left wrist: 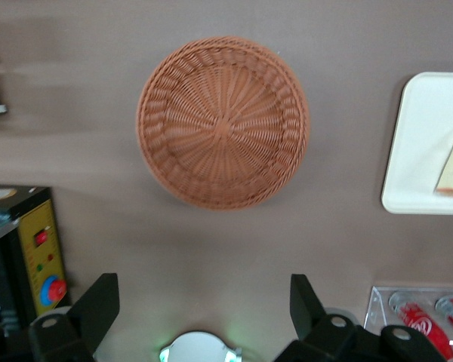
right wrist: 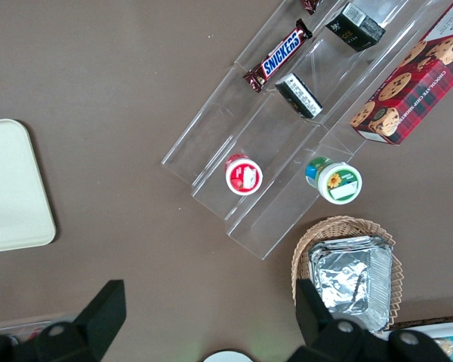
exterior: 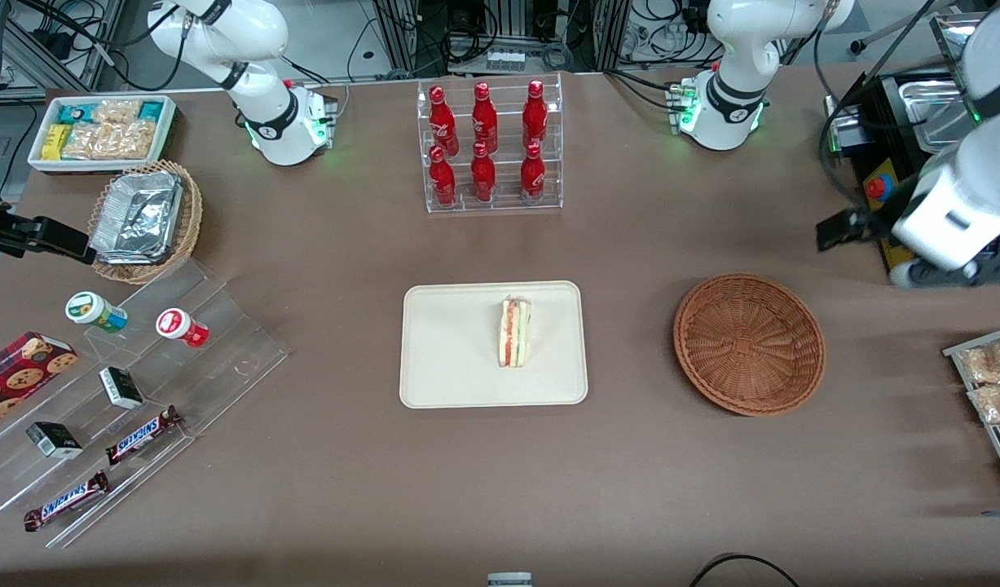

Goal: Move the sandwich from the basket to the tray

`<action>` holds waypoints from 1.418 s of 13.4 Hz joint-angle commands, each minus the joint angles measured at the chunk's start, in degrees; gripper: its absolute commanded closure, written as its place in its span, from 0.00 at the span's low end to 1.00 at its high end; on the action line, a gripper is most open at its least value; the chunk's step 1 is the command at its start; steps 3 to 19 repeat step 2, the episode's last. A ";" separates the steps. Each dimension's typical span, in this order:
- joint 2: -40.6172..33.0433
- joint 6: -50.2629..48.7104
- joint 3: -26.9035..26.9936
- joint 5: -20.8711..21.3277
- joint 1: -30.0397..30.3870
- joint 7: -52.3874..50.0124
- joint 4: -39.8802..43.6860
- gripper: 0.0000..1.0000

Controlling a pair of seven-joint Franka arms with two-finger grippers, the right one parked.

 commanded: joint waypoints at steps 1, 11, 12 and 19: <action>-4.66 -3.58 2.21 1.14 -1.01 2.34 -0.83 0.00; -5.37 -4.03 3.00 1.14 -1.29 3.83 -1.09 0.00; -5.37 -4.03 3.00 1.14 -1.29 3.83 -1.09 0.00; -5.37 -4.03 3.00 1.14 -1.29 3.83 -1.09 0.00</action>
